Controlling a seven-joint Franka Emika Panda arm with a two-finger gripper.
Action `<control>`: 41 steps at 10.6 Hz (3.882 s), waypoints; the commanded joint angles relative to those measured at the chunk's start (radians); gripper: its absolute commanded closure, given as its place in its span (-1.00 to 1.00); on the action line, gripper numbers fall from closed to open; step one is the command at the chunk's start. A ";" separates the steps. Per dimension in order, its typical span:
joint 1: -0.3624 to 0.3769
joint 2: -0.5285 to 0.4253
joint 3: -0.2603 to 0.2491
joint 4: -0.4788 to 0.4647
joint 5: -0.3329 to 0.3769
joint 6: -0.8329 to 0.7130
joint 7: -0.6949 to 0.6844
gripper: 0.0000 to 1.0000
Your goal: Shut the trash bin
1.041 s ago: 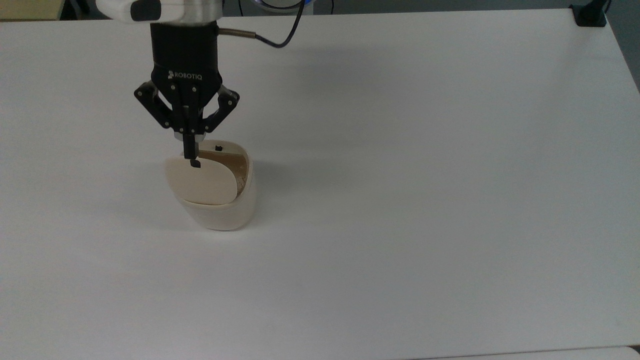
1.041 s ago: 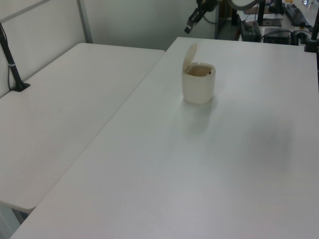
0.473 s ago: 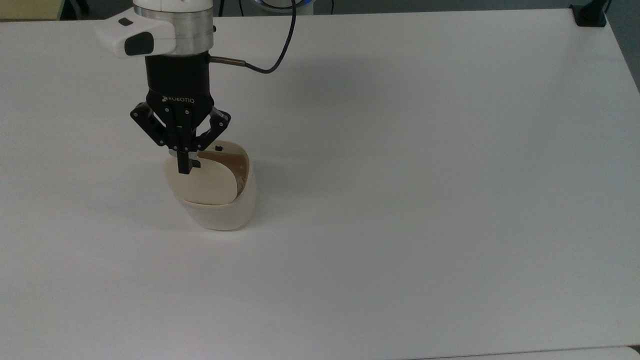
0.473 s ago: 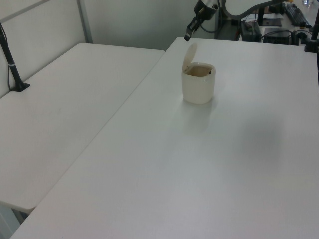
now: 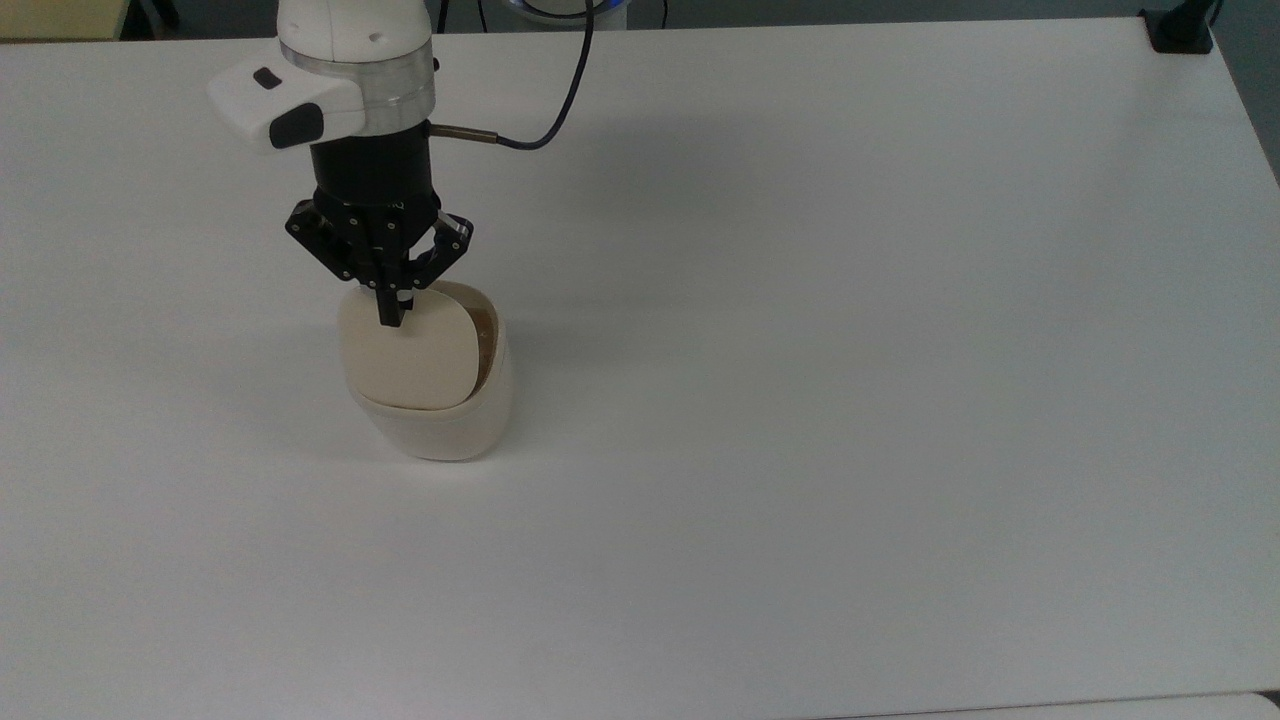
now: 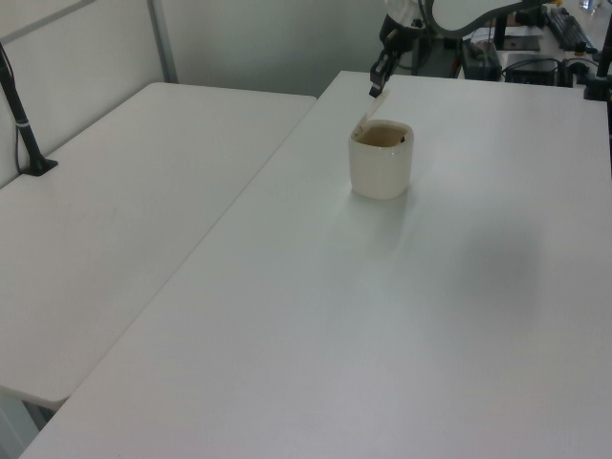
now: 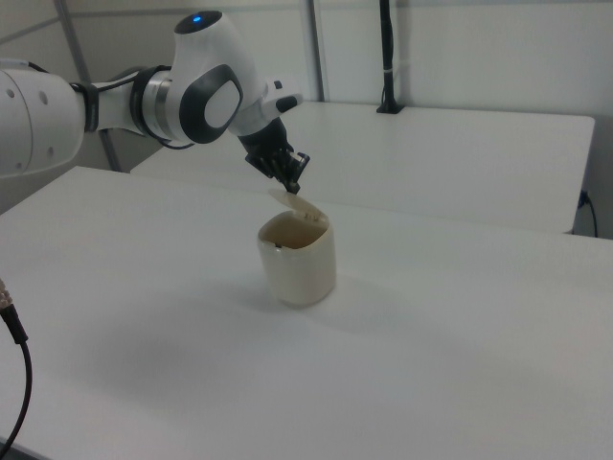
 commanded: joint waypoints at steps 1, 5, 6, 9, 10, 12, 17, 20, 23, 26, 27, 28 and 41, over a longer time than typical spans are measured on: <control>0.011 -0.006 -0.003 -0.016 -0.019 -0.114 -0.015 1.00; 0.014 0.028 -0.002 -0.045 -0.053 -0.134 -0.010 1.00; 0.014 0.037 -0.002 -0.045 -0.053 -0.133 -0.009 1.00; 0.014 0.049 0.000 -0.044 -0.053 -0.133 -0.012 1.00; 0.014 0.048 0.000 -0.042 -0.053 -0.134 -0.013 1.00; 0.016 0.048 0.006 -0.042 -0.051 -0.134 -0.007 1.00; 0.016 0.088 0.006 -0.056 -0.053 -0.131 -0.007 1.00; 0.017 0.024 0.011 -0.031 -0.051 -0.181 -0.007 1.00; 0.056 -0.076 0.020 0.010 -0.048 -0.373 -0.006 0.98; 0.126 -0.150 0.020 0.005 -0.047 -0.490 -0.004 0.97; 0.139 -0.171 0.020 0.005 -0.047 -0.530 -0.004 0.96; 0.149 -0.193 0.020 0.002 -0.047 -0.559 -0.004 0.94; 0.137 -0.266 0.008 -0.008 -0.005 -0.637 -0.001 -1.00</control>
